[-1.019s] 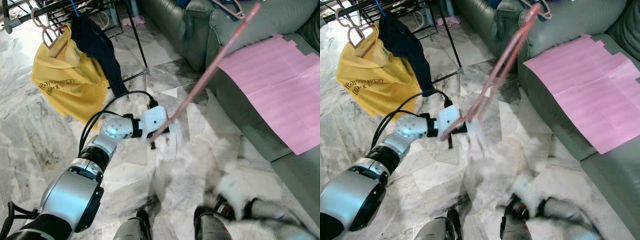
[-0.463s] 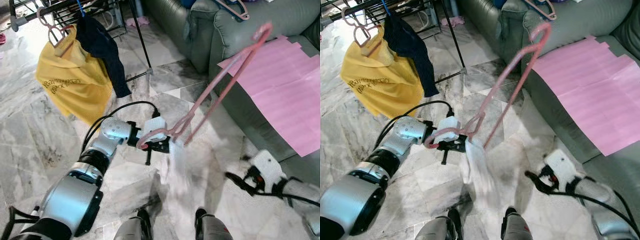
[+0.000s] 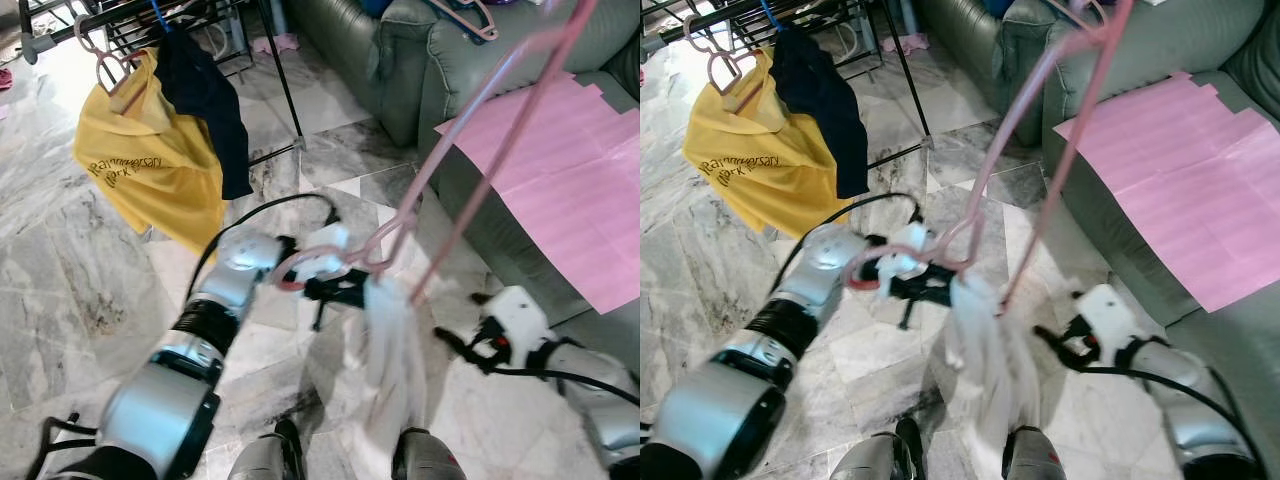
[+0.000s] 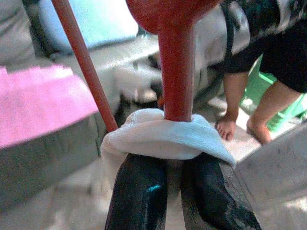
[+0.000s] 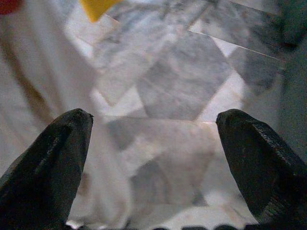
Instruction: Hang hanger
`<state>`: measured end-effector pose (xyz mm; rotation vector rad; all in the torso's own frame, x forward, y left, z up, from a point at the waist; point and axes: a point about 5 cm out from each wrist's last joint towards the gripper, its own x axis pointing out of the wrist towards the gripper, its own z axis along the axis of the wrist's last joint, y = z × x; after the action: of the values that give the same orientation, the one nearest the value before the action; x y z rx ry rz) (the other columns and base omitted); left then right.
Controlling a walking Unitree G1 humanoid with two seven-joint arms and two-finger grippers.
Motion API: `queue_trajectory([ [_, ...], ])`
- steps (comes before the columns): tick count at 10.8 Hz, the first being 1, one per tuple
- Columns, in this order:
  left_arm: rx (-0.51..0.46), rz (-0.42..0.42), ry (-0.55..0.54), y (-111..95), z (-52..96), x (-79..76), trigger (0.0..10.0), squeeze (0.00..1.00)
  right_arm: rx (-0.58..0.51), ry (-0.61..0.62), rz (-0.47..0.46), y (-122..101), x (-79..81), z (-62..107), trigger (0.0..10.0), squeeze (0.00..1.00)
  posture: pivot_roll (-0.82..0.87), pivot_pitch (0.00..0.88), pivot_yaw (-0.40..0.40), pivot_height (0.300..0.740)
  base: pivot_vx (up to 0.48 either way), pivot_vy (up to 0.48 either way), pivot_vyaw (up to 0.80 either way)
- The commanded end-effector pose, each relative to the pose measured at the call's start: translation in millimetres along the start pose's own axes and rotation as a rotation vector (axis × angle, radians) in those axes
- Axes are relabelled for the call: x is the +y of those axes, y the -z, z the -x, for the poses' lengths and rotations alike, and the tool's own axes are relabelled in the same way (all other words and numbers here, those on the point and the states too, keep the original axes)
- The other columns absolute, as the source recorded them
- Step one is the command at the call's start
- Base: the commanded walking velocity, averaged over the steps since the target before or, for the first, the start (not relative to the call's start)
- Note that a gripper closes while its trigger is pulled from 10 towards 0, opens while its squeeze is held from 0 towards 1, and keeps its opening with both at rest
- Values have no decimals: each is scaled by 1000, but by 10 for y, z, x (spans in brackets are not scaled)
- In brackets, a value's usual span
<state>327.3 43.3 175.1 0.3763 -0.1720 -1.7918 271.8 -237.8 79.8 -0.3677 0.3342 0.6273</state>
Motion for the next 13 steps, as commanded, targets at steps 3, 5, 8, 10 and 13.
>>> queue_trajectory([
  [3,-111,-30,5,-238,-27,51,10000,0,14,-60,-44,72,102,-89,10000,1000,-202,267,162,740,0,0,0],
  [5,-161,-44,9,-408,-41,79,10000,0,9,-35,-48,66,58,-130,10000,1000,-198,268,164,740,0,0,0],
  [8,-198,-56,3,-562,-32,91,10000,0,14,-2,-69,123,54,-180,10000,1000,-192,271,168,740,0,0,0],
  [10,-234,-57,10,-679,-42,90,10000,0,8,54,-98,165,38,-224,10000,1000,-191,270,166,740,0,0,0],
  [13,-248,-53,3,-742,-33,78,10000,0,-27,111,-276,261,98,-324,10000,102,-188,270,164,740,0,0,0],
])
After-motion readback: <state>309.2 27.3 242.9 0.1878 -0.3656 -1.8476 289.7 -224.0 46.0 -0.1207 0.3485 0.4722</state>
